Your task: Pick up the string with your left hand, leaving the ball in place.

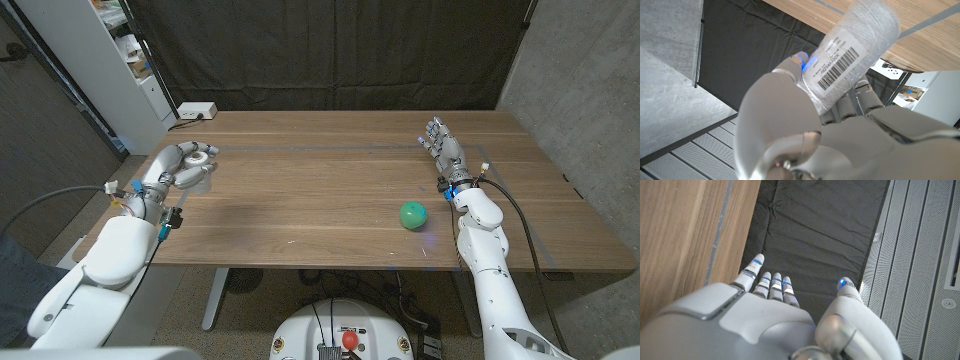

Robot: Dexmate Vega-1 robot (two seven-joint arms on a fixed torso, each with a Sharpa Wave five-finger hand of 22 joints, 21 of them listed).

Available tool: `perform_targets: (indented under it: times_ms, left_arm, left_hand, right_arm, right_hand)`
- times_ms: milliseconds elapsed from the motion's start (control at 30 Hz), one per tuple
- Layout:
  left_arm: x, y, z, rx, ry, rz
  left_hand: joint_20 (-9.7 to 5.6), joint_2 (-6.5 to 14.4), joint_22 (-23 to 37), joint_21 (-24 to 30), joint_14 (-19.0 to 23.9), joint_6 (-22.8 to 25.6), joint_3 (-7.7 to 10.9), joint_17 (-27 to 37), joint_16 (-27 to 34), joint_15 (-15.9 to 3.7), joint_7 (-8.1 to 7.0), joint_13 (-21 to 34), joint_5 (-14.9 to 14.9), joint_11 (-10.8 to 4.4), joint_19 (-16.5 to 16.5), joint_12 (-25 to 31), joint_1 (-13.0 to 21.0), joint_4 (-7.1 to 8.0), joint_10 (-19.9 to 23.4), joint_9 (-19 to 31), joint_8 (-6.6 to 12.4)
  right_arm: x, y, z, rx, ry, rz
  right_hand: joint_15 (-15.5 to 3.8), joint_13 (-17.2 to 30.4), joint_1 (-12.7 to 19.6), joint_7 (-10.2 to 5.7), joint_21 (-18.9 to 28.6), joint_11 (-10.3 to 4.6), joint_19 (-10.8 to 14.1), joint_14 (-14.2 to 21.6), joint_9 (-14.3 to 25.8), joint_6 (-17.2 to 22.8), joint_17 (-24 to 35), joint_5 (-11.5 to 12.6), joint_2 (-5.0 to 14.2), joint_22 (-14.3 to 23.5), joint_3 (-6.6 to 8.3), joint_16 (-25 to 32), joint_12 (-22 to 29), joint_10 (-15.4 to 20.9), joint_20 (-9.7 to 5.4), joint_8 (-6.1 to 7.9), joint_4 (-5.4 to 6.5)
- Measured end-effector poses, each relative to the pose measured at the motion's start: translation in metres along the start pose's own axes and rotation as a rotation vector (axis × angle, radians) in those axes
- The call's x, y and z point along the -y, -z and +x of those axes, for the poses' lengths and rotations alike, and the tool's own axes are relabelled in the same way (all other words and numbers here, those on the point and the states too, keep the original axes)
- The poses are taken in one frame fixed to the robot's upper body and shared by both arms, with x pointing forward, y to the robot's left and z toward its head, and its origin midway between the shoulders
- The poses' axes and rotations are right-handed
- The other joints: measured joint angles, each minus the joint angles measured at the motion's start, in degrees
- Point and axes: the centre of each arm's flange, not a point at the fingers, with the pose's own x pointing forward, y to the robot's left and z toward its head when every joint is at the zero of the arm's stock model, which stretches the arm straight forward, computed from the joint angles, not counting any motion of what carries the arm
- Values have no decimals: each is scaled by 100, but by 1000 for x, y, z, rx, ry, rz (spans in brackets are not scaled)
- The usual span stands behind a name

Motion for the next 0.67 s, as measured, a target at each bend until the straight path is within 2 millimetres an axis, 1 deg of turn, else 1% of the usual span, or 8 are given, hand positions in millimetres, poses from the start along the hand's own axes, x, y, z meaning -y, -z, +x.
perform_targets:
  times_ms: [100, 200, 267, 667]
  left_arm:
    - [-1, -2, 0, 5, 0, 3]
    - [-1, -4, 0, 8, 3, 8]
    - [-1, -4, 0, 8, 4, 11]
    - [-2, -6, 0, 11, 4, 14]
  left_hand:
    - [0, 0, -3, 19, 0, 0, 0, 0, 0, 0, 0, 22, 0, 0, 0, 0, 0, 0, 0, 27, 0]
    - [-31, 0, -18, 56, 29, 0, 0, 0, 0, 28, 0, 44, 27, -3, -32, 0, 0, 0, 3, 27, 0]
    - [-31, 0, -20, 56, 43, 0, 9, 13, 0, 14, 0, 62, 33, -33, -32, 0, 0, -9, 33, 27, 0]
    - [-22, -1, -25, 164, 50, 21, 16, 79, 0, 6, -21, 141, 34, -34, -42, -2, 1, -15, 34, 53, 0]
  right_arm:
    - [0, 0, 0, 0, 1, 1]
    - [0, 1, 1, 0, 1, 3]
    - [0, 1, 1, -2, 2, 5]
    - [-2, 4, 2, -2, 2, 13]
  right_hand:
    - [0, 0, 0, 0, 0, 0, 0, 0, 0, 0, 0, 0, 0, 0, 0, 0, 0, 0, 0, 0, 0]
    - [0, 0, 0, 0, 0, 0, 0, 0, 0, 0, 0, 0, 0, 0, -10, 0, 0, 0, 0, 0, -10]
    - [0, 0, 0, 0, 0, 0, 0, 0, 0, 0, 0, 0, 0, 0, -25, 0, 0, 0, 0, 0, -24]
    - [0, 5, 0, 0, 0, 0, 0, 0, 0, 0, 0, 0, 0, 0, -24, 0, 0, 0, 0, 0, -24]
